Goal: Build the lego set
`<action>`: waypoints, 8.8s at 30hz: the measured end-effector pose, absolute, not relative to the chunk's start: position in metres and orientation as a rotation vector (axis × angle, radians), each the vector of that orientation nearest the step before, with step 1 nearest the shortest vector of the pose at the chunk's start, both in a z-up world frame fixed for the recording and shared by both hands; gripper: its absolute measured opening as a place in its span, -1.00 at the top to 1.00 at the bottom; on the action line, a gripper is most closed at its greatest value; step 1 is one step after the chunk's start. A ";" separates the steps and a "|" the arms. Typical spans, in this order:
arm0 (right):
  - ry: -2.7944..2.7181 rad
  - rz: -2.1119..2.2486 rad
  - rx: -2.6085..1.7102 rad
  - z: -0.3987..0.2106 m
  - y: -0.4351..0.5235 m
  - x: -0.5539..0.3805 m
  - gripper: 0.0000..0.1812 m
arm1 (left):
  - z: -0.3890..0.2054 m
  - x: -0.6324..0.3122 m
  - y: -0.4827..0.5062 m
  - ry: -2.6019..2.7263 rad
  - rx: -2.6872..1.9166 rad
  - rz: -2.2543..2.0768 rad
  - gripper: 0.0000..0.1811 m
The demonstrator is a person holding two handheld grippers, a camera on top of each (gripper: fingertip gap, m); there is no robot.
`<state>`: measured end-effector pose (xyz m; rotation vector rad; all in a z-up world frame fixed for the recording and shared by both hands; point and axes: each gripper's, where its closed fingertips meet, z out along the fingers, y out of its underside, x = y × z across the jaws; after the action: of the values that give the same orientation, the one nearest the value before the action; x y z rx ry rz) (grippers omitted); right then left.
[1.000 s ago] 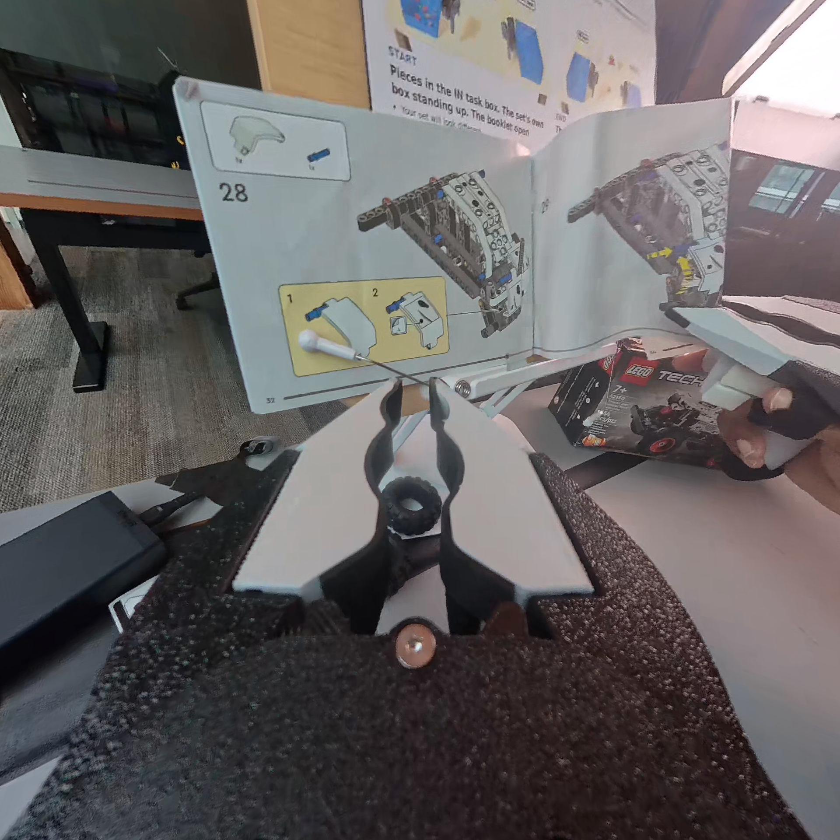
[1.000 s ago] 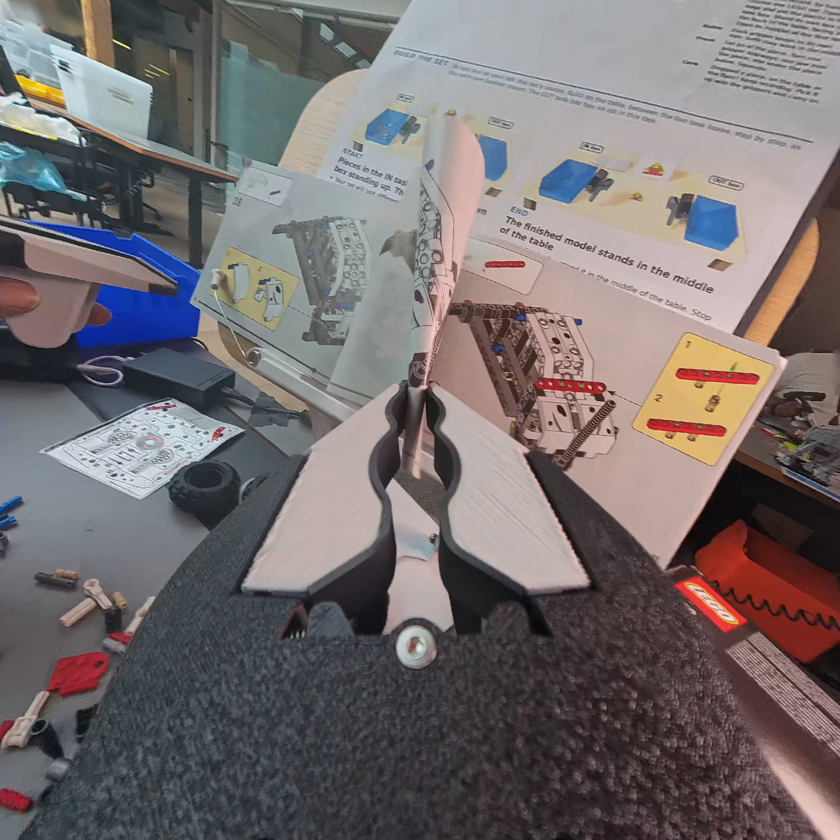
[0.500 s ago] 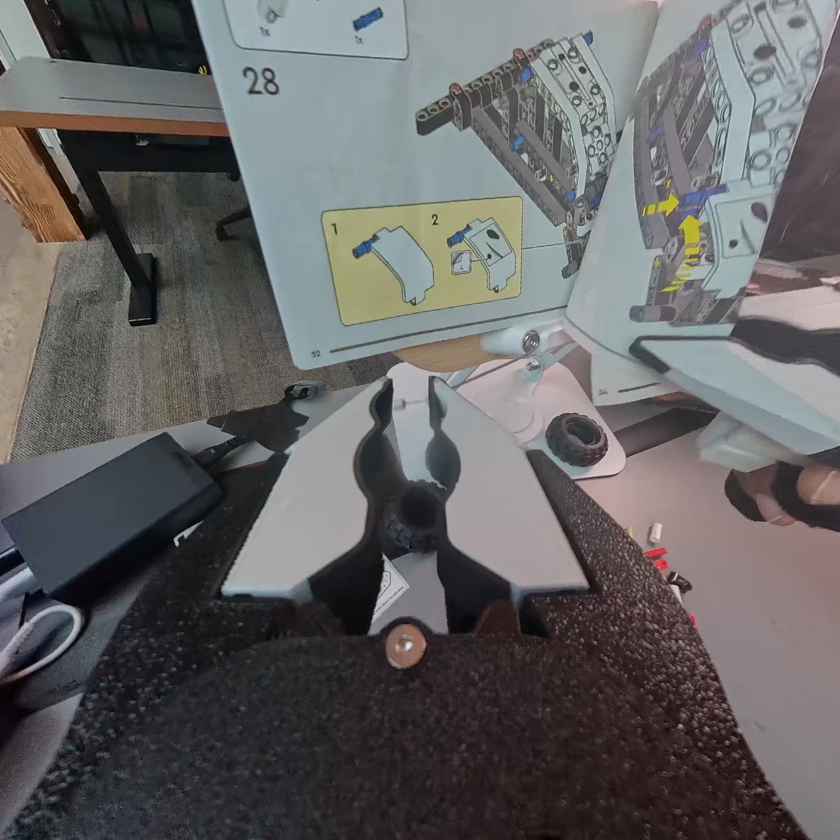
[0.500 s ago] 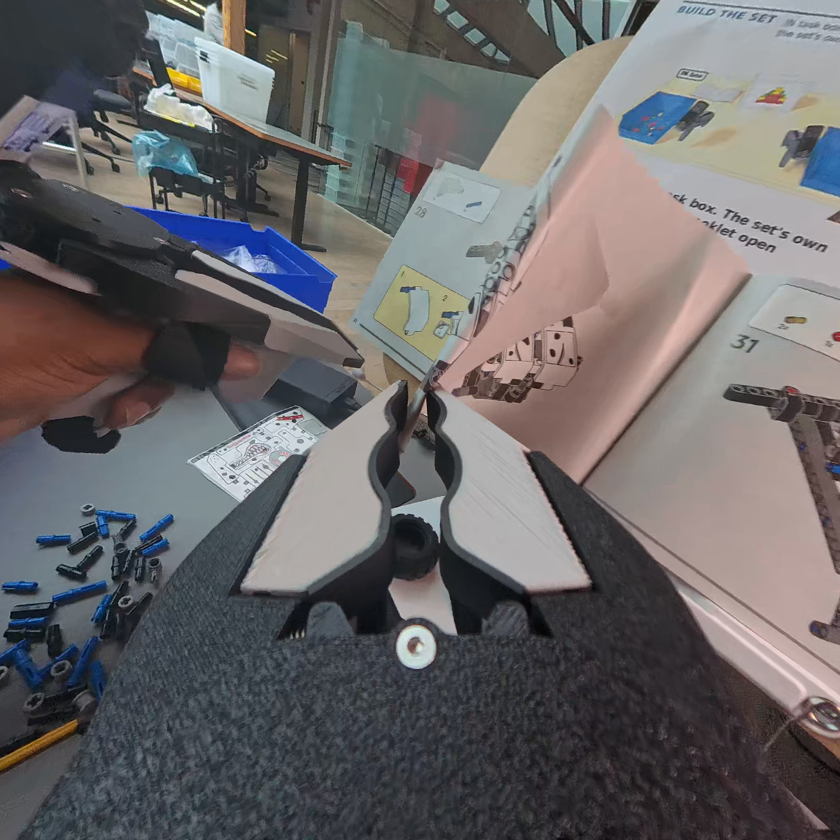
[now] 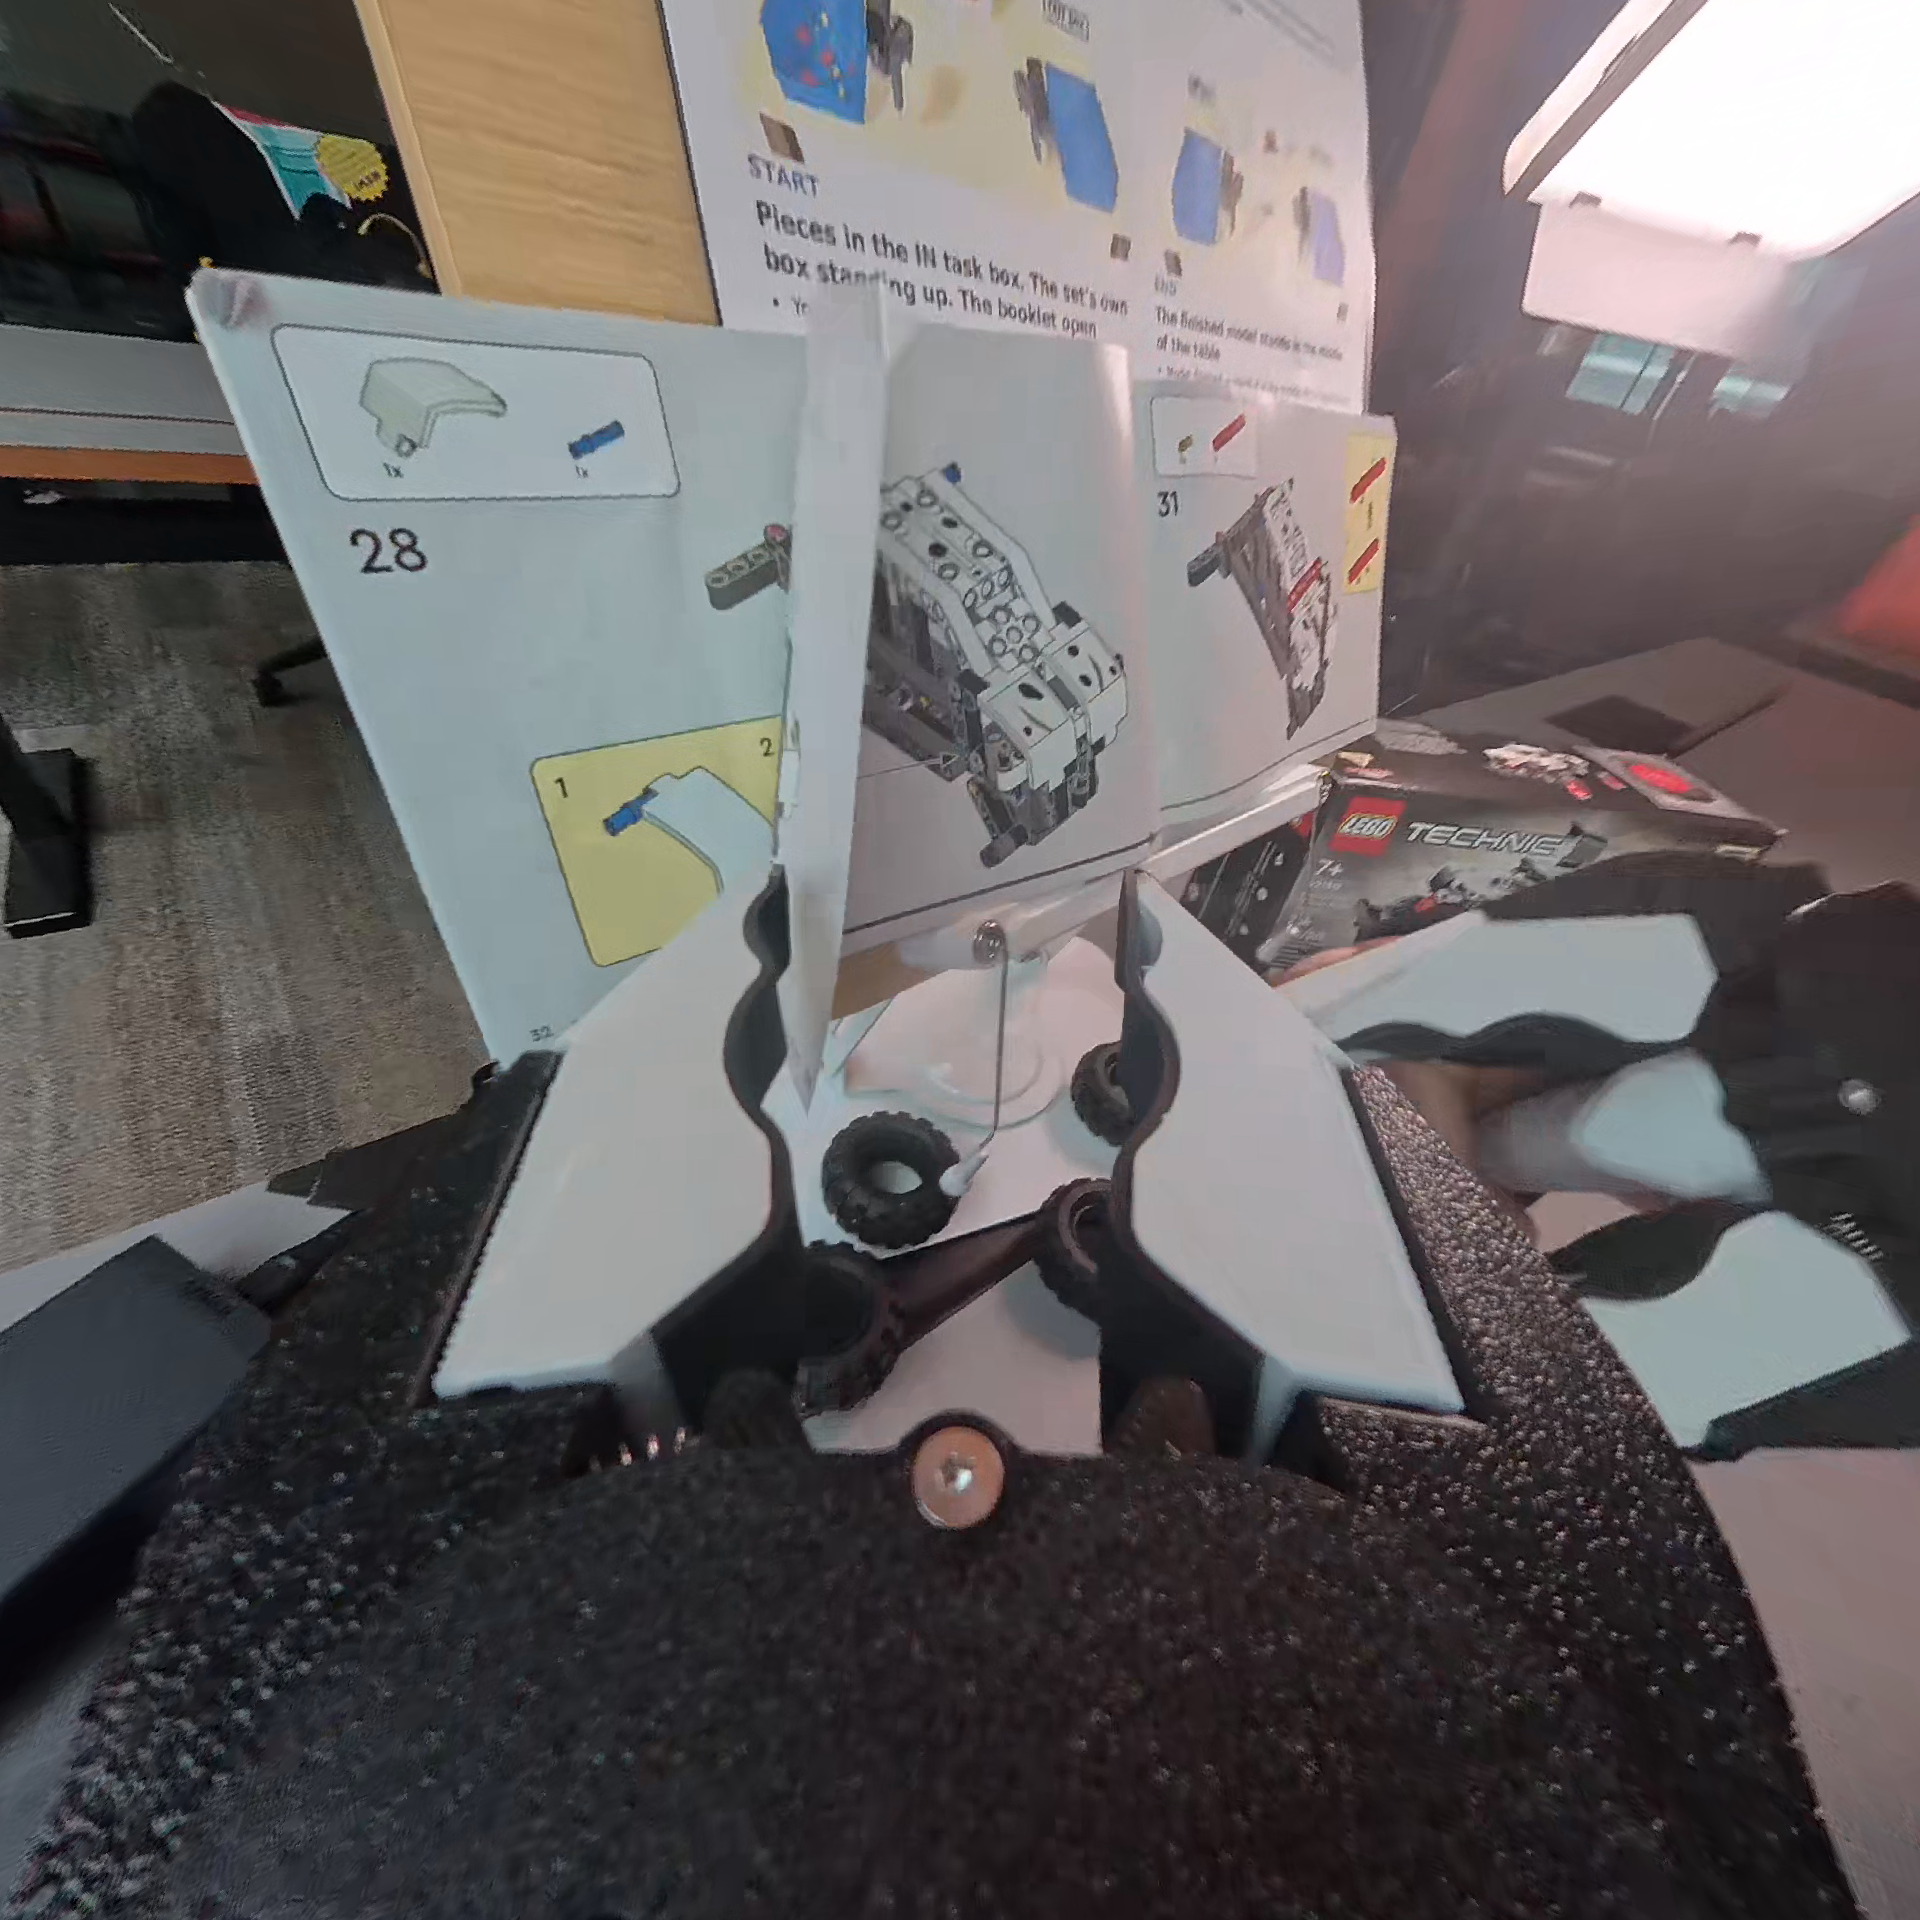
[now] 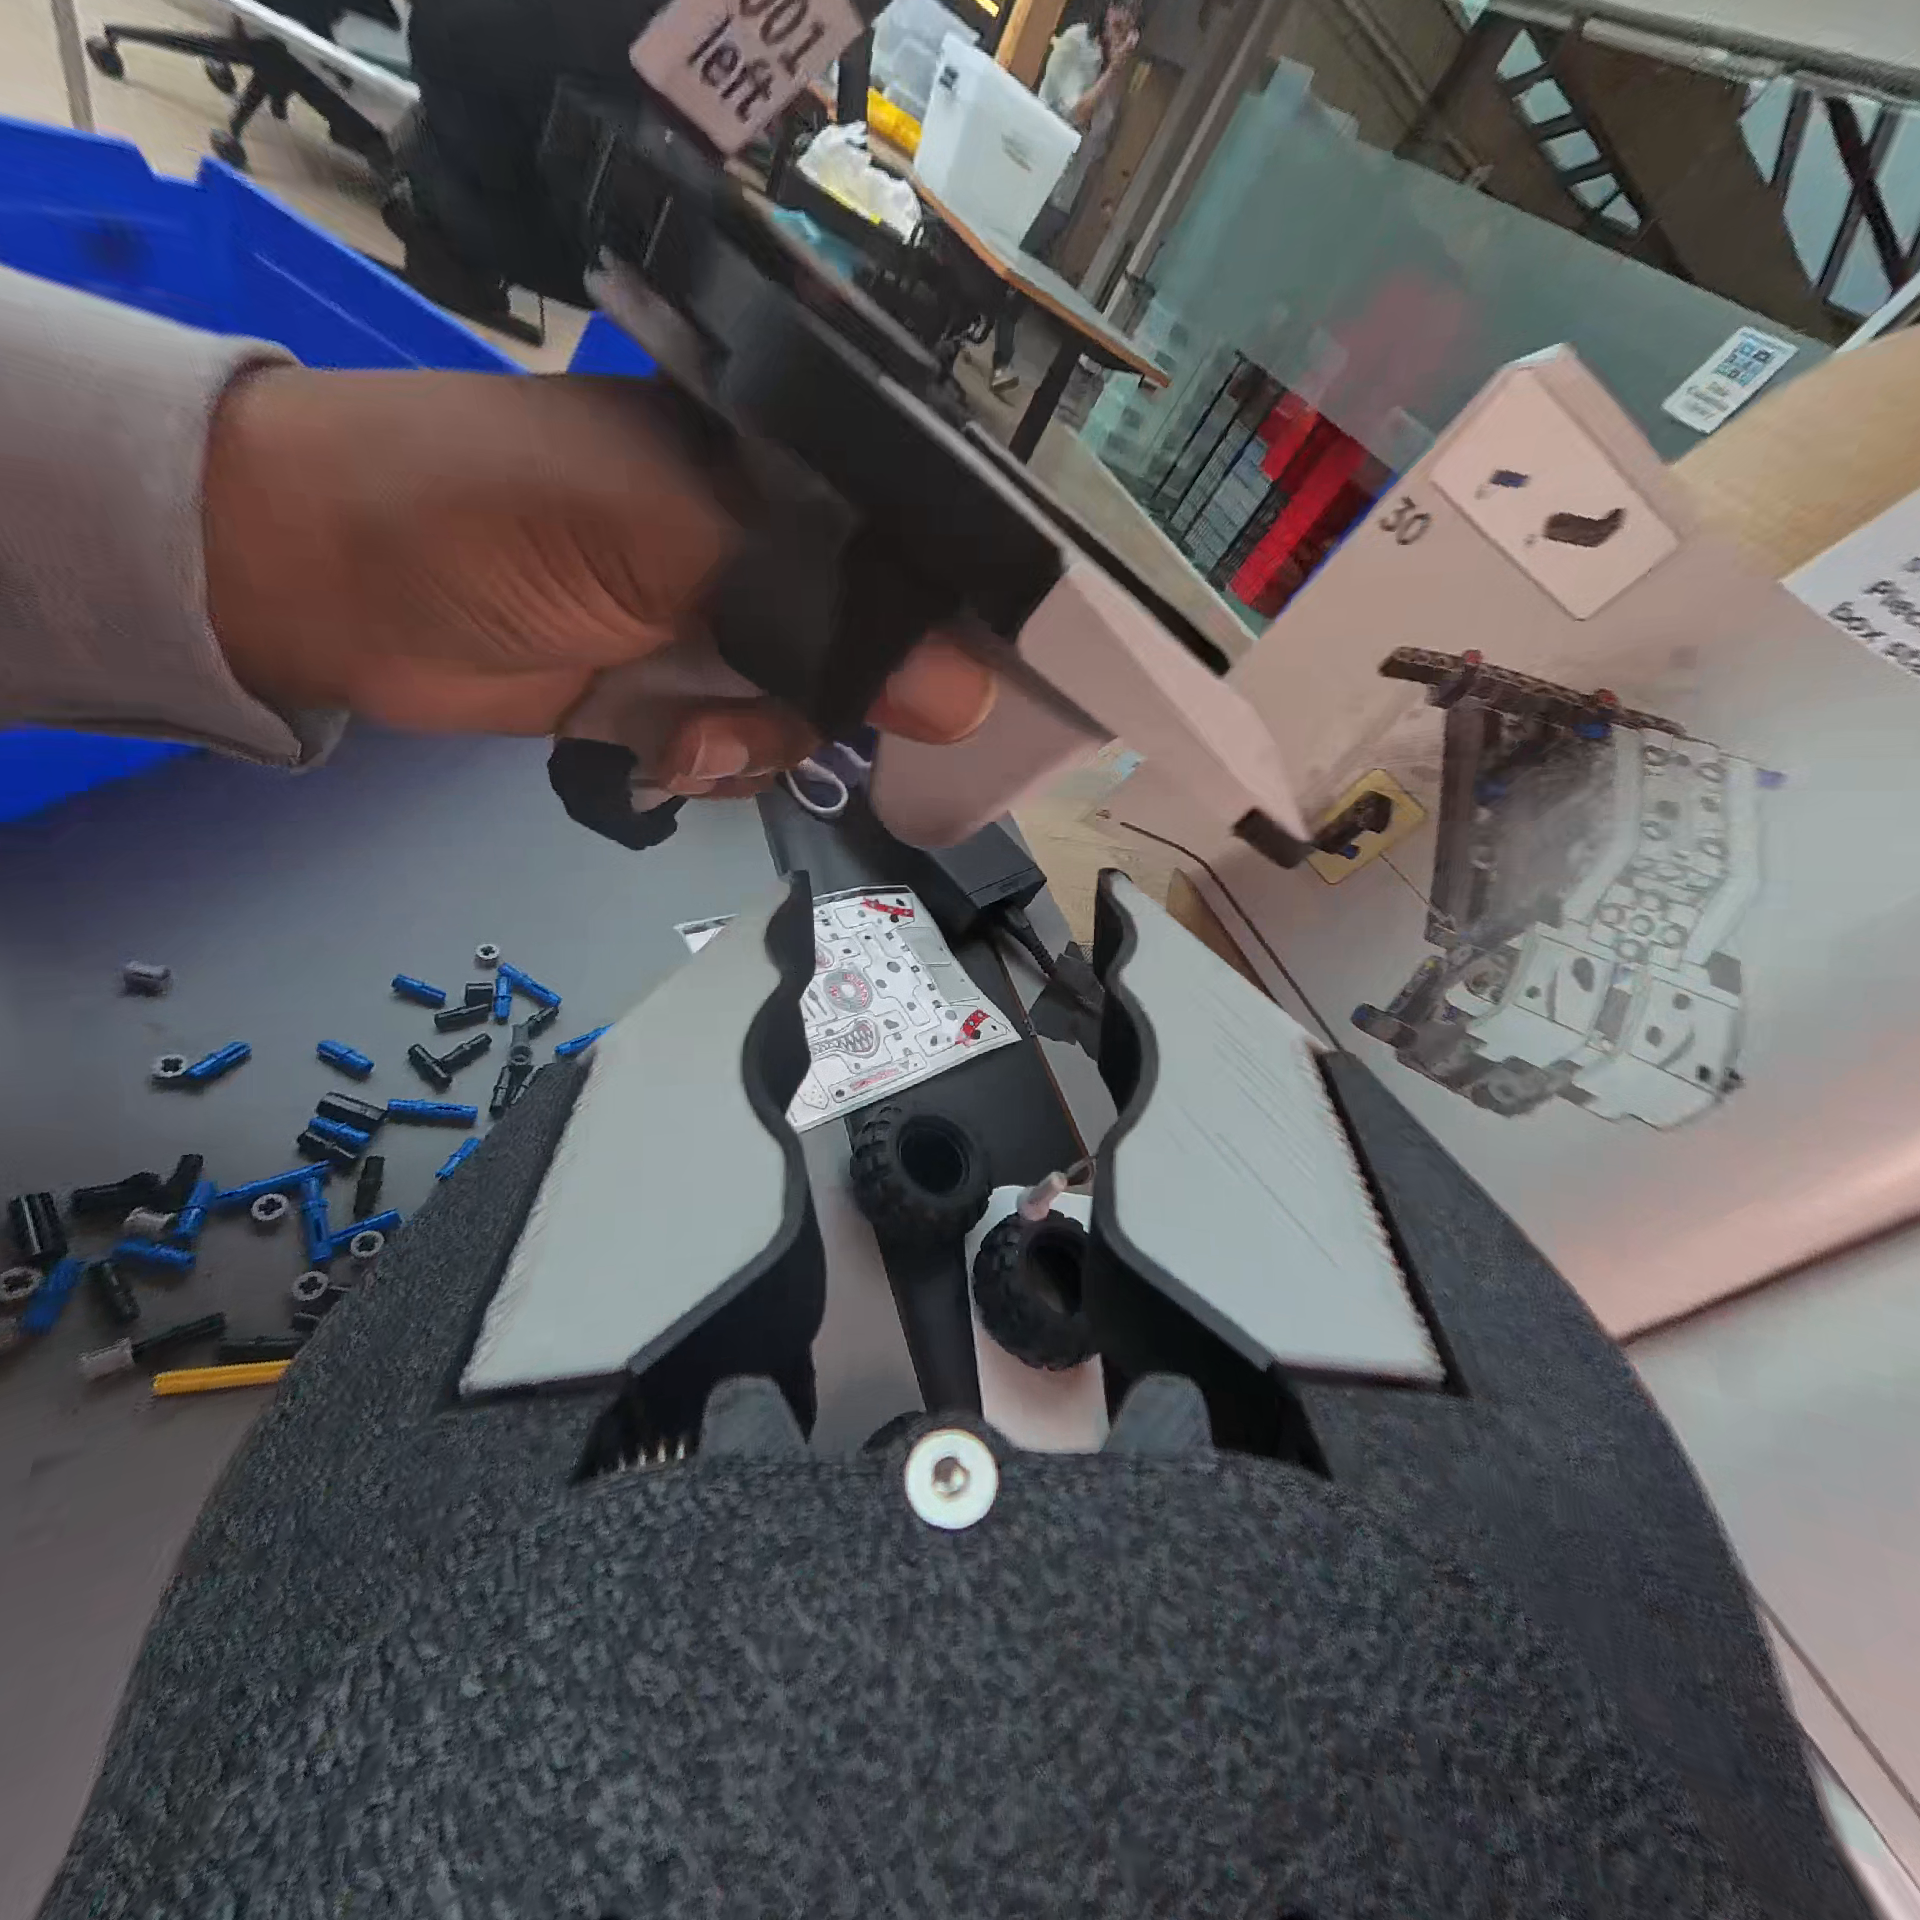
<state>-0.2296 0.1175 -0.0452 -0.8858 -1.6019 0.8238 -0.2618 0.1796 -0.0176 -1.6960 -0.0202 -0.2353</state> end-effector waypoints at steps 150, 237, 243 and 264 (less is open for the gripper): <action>-0.871 0.761 -1.451 -0.089 0.202 -0.011 0.25 | -0.010 -0.173 0.086 0.040 -1.379 0.110 0.64; -0.935 0.734 -1.362 -0.100 0.128 0.055 0.48 | -0.204 -0.249 -0.011 0.618 -2.905 0.002 0.88; -0.950 0.701 -1.341 -0.098 0.125 0.055 0.49 | -0.218 -0.260 -0.002 0.511 -2.975 -0.060 0.85; -0.961 0.706 -1.362 -0.104 0.130 0.056 0.48 | -0.228 -0.261 0.006 0.574 -3.063 -0.030 0.94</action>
<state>0.0558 0.1300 -0.1039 -1.3617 -0.9607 0.7063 -0.2612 0.0055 -0.2278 -3.0631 0.5740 -0.0295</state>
